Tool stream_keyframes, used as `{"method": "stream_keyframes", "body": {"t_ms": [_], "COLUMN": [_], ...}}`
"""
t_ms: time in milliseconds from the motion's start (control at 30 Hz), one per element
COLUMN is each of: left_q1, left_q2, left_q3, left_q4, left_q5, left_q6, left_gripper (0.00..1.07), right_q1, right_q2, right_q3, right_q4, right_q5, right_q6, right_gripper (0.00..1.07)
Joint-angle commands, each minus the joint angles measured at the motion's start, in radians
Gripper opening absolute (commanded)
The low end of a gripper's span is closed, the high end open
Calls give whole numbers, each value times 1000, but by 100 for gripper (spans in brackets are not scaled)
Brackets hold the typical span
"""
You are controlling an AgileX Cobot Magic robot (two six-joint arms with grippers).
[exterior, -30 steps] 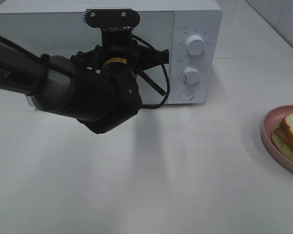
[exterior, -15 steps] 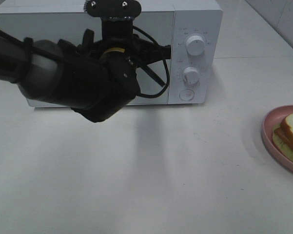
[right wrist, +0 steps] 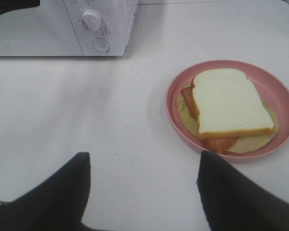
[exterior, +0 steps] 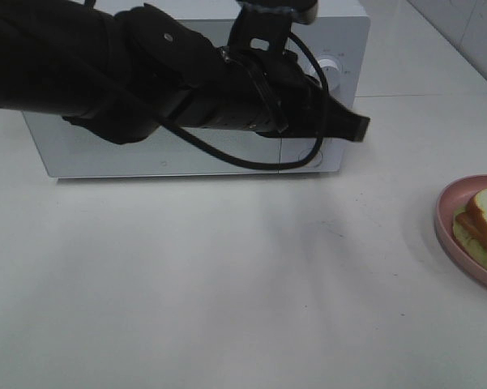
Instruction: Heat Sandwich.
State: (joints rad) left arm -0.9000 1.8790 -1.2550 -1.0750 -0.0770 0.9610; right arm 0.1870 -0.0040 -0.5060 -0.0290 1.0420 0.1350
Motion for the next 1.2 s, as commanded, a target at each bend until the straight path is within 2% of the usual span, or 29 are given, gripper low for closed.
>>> {"method": "stream_keyframes", "body": {"t_ms": [33, 100, 133, 167, 233, 267, 300, 400, 433, 467, 533, 567, 600, 633, 700, 733, 767, 833, 867, 900, 967, 1000, 1033, 1100, 1133, 1167, 1200], "left_q1": [-4, -4, -4, 6, 23, 54, 54, 104, 104, 137, 165, 198, 198, 219, 270, 322, 322, 381, 452, 452, 531, 606, 606, 685, 729, 817, 817], "left_q2": [-58, -76, -76, -92, -109, -128, -128, -153, -153, -171, -189, -213, -213, -226, -253, -290, -290, -336, -386, -386, -450, -516, -516, -589, -633, -722, -722], "left_q3": [-4, -4, -4, -4, -4, -4, -4, -4, -4, -4, -4, -4, -4, -2, 5, 24, 24, 59, 101, 101, 156, 210, 210, 271, 301, 355, 355], "left_q4": [124, 188, 188, 251, 318, 402, 402, 538, 538, 619, 683, 718, 718, 726, 730, 729, 729, 729, 731, 731, 737, 751, 751, 774, 784, 793, 793], "left_q5": [318, 413, 413, 495, 558, 636, 636, 759, 759, 842, 937, 1006, 1006, 1039, 1079, 1100, 1100, 1111, 1119, 1119, 1131, 1138, 1138, 1142, 1147, 1154, 1154], "left_q6": [9, -3, -3, -62, -188, -331, -331, -500, -500, -580, -634, -678, -678, -693, -705, -711, -711, -717, -716, -716, -710, -702, -702, -702, -704, -707, -707], "left_gripper": [0, 0, 0, 0, 0, 8, 8, 28, 28, 46, 61, 67, 67, 72, 72, 72, 72, 72, 72, 72, 72, 72, 72, 72, 72, 72, 72], "right_q1": [1, 1, 1, 1, 1, 1, 1, 1, 1, 1, 1, 1, 1, 1, 1, 1, 1, 1, 1, 1, 1, 1, 1, 1, 1, 1, 1], "right_q2": [-26, -26, -26, -26, -26, -26, -26, -26, -26, -26, -26, -26, -26, -26, -26, -26, -26, -26, -26, -26, -26, -26, -26, -26, -26, -26, -26], "right_q3": [2, 2, 2, 2, 2, 2, 2, 2, 2, 2, 2, 2, 2, 2, 2, 2, 2, 2, 2, 2, 2, 2, 2, 2, 2, 2, 2], "right_q4": [-9, -9, -9, -9, -9, -9, -9, -9, -9, -9, -9, -9, -9, -9, -9, -9, -9, -9, -9, -9, -9, -9, -9, -9, -9, -9, -9], "right_q5": [-4, -4, -4, -4, -4, -4, -4, -4, -4, -4, -4, -4, -4, -4, -4, -4, -4, -4, -4, -4, -4, -4, -4, -4, -4, -4, -4], "right_q6": [4, 4, 4, 4, 4, 4, 4, 4, 4, 4, 4, 4, 4, 4, 4, 4, 4, 4, 4, 4, 4, 4, 4, 4, 4, 4, 4], "right_gripper": [63, 63, 63, 63, 63, 63, 63, 63, 63, 63, 63, 63, 63, 63, 63, 63, 63, 63, 63, 63, 62, 62, 62, 62, 62, 62, 62]}}
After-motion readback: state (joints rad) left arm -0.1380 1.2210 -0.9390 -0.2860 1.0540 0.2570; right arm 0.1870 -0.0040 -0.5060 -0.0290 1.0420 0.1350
